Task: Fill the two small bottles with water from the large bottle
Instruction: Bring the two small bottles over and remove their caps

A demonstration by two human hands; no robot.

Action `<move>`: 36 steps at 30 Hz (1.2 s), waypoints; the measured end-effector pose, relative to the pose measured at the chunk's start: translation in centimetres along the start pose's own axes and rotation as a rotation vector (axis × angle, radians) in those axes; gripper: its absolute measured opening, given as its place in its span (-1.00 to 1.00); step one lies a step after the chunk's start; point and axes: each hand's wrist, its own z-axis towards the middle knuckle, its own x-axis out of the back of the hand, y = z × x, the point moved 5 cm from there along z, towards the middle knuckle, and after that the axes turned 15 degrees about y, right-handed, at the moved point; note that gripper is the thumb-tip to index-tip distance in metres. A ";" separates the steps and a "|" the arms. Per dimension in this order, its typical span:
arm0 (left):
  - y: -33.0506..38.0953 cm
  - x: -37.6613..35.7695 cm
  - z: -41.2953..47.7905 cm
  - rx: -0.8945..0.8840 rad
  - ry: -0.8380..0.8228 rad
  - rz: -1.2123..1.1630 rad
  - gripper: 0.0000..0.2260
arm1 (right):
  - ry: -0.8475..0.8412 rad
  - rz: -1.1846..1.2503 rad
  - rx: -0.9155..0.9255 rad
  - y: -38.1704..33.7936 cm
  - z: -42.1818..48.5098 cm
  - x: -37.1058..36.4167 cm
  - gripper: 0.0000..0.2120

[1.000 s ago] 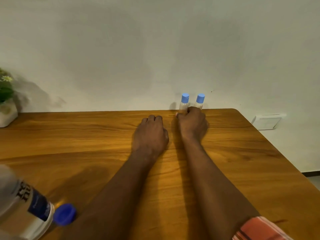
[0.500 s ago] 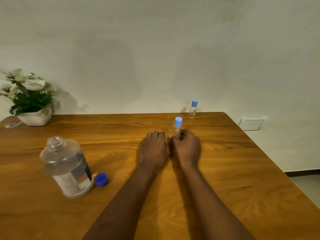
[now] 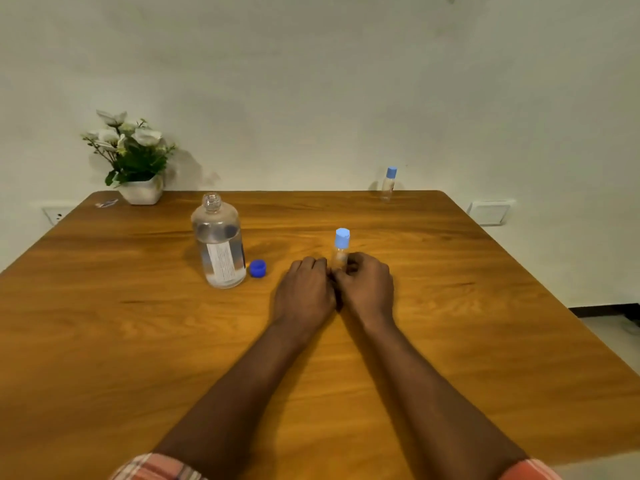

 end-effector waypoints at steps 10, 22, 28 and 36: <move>-3.5 4.3 -2.1 0.056 0.131 -0.110 -0.69 | -0.333 0.398 0.022 -2.8 -3.4 0.2 -0.80; -5.6 4.6 -2.2 -0.005 0.148 -0.140 -0.63 | -0.308 0.543 -0.150 -1.3 -0.6 1.2 -0.81; -5.4 4.7 -2.5 -0.036 0.135 -0.130 -0.64 | -0.434 0.509 -0.144 -1.1 -0.7 1.2 -0.85; -4.9 3.9 -2.7 -0.043 0.029 -0.079 -0.62 | -0.502 0.496 -0.089 -0.6 -0.6 1.5 -0.78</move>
